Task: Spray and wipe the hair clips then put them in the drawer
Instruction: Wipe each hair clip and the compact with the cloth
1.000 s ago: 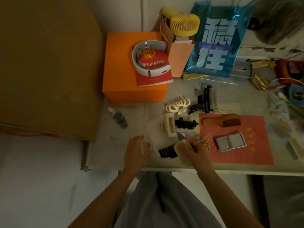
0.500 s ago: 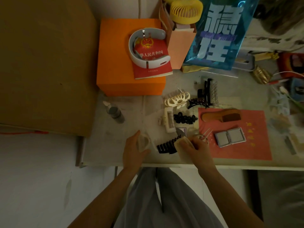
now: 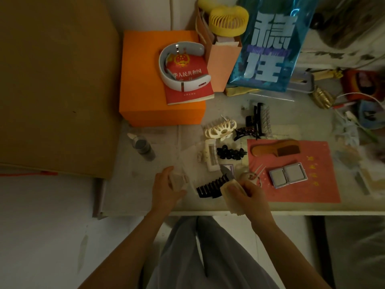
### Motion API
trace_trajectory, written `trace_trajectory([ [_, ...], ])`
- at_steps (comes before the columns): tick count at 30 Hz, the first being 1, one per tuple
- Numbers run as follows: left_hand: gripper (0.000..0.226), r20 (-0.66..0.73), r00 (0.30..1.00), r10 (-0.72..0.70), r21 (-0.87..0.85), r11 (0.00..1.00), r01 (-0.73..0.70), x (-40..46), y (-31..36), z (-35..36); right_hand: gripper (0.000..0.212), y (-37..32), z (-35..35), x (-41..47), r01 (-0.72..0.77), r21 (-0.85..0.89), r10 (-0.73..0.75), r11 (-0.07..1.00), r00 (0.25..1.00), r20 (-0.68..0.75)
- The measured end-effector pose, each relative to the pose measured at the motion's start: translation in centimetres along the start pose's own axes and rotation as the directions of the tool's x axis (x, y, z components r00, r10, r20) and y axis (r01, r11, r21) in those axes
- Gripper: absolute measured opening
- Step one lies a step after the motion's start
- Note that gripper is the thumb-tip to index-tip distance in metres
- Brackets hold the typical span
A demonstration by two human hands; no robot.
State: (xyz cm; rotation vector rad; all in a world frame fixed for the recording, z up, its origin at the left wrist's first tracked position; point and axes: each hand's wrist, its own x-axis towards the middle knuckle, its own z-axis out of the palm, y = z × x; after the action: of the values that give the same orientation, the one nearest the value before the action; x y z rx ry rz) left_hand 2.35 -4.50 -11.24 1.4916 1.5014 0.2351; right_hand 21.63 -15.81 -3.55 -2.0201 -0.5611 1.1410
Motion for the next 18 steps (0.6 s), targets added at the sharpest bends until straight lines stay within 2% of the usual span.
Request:
trace_trajectory([
  [3, 0.082, 0.013, 1.0, -0.006, -0.081, 0.997, 0.007, -0.5, 1.1, -0.7, 0.017, -0.5, -0.1, 0.1, -0.005, 0.001, 0.005, 1.0, 1.0, -0.006],
  [7, 0.079, 0.002, 0.997, 0.073, -0.193, 0.979, -0.071, -1.3, 3.8, -2.1, 0.031, -2.0, -0.3, 0.3, 0.06, 0.04, -0.059, 0.997, 0.998, -0.038],
  [10, 0.079, -0.005, 0.987, 0.161, -0.235, 0.959, -0.158, -1.7, 7.0, -3.3, 0.023, -4.2, -0.8, 0.5, 0.104, 0.065, -0.101, 0.992, 0.994, -0.046],
  [14, 0.076, -0.007, 0.958, 0.286, -0.322, 0.907, -0.273, -2.3, 12.4, -5.0, 0.018, -8.4, -2.1, 0.9, 0.125, 0.236, -0.126, 0.964, 0.992, -0.012],
  [18, 0.066, -0.007, 0.923, 0.385, -0.399, 0.845, -0.355, -3.0, 17.6, -6.9, 0.021, -13.1, -4.2, 1.0, 0.204, 0.394, -0.228, 0.896, 0.973, 0.016],
])
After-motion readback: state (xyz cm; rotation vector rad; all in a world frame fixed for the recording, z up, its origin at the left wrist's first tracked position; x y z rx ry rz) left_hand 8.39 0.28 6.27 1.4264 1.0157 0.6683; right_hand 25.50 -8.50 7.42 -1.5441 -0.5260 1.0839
